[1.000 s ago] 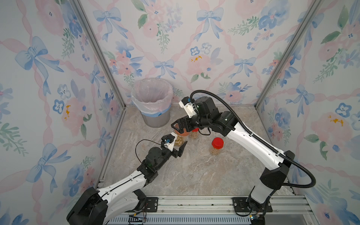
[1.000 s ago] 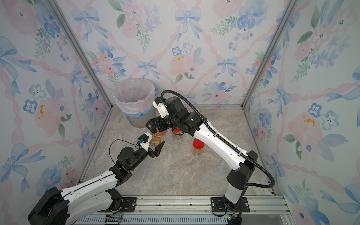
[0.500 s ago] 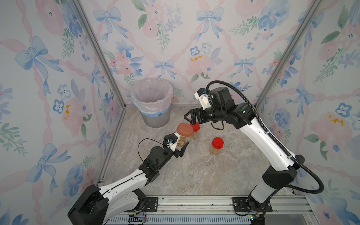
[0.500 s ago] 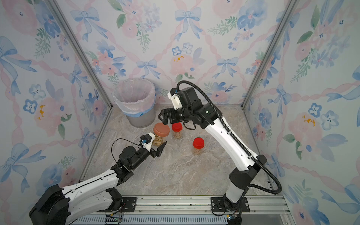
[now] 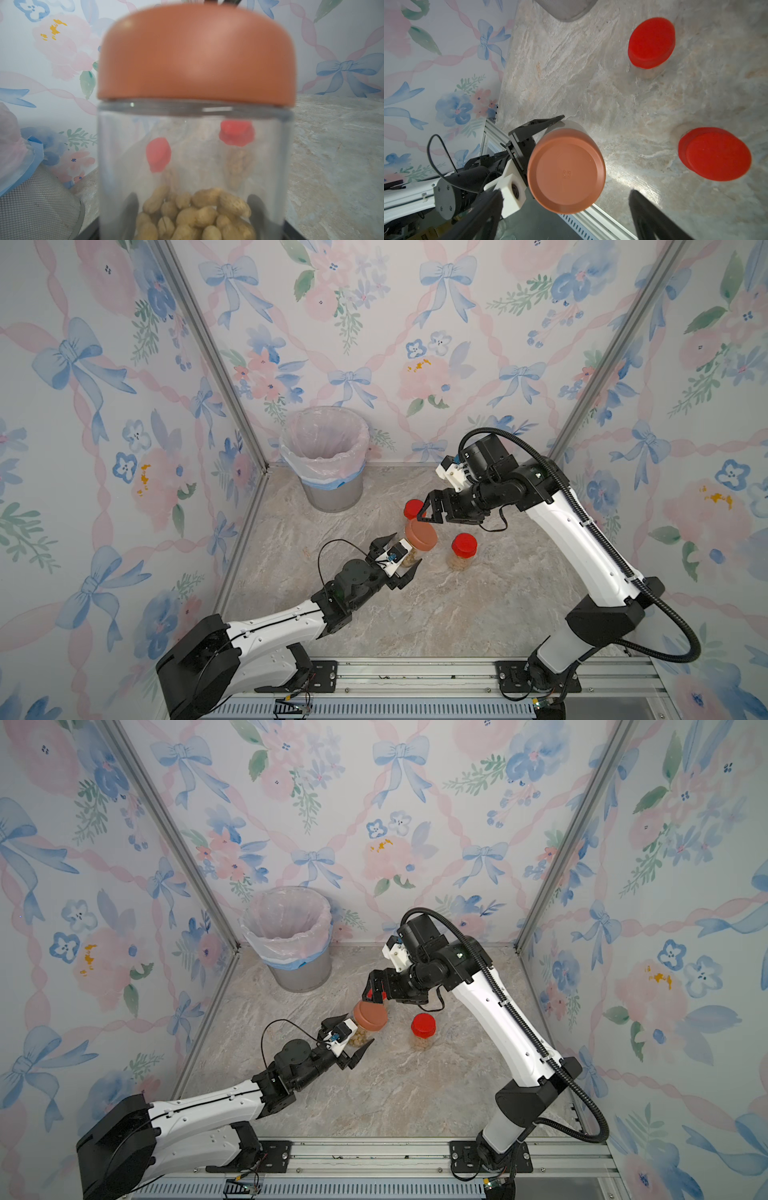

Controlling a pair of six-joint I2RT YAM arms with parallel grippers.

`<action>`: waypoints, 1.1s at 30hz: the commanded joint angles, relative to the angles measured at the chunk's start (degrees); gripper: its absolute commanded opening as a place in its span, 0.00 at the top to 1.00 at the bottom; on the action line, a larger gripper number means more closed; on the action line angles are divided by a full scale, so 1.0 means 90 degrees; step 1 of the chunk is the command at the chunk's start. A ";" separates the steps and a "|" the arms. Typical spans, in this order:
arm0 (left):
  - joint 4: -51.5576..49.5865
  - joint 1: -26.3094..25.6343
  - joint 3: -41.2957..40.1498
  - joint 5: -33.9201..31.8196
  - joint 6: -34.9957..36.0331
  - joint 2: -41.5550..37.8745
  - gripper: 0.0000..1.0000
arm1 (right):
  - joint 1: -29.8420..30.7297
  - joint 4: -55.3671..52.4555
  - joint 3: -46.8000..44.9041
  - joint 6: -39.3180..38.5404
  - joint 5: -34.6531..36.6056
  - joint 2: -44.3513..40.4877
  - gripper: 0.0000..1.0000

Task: Empty moldy peanuts from jars
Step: Pick up the jar from the center of the board, then unscrew the lid from the jar.

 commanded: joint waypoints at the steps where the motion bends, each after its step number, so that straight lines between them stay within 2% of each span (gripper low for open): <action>1: 0.0638 -0.0071 0.0148 -0.0184 0.0099 -0.0248 0.71 | 0.0030 -0.0322 -0.0261 0.0225 -0.0188 -0.0358 0.04; 11: 0.0637 -0.0135 0.0055 -0.0215 -0.0040 -0.0264 0.71 | 0.0385 0.0392 -0.0954 0.0643 0.0015 -0.0726 0.01; 15: 0.0639 -0.0191 0.0002 -0.0219 -0.0045 -0.0286 0.71 | 0.0495 0.0348 -0.0874 0.0672 0.0253 -0.0627 0.01; 33: 0.0658 -0.0202 0.0042 -0.0256 -0.0030 -0.0195 0.71 | 0.0572 0.0616 -0.0890 0.0610 0.0375 -0.0194 0.01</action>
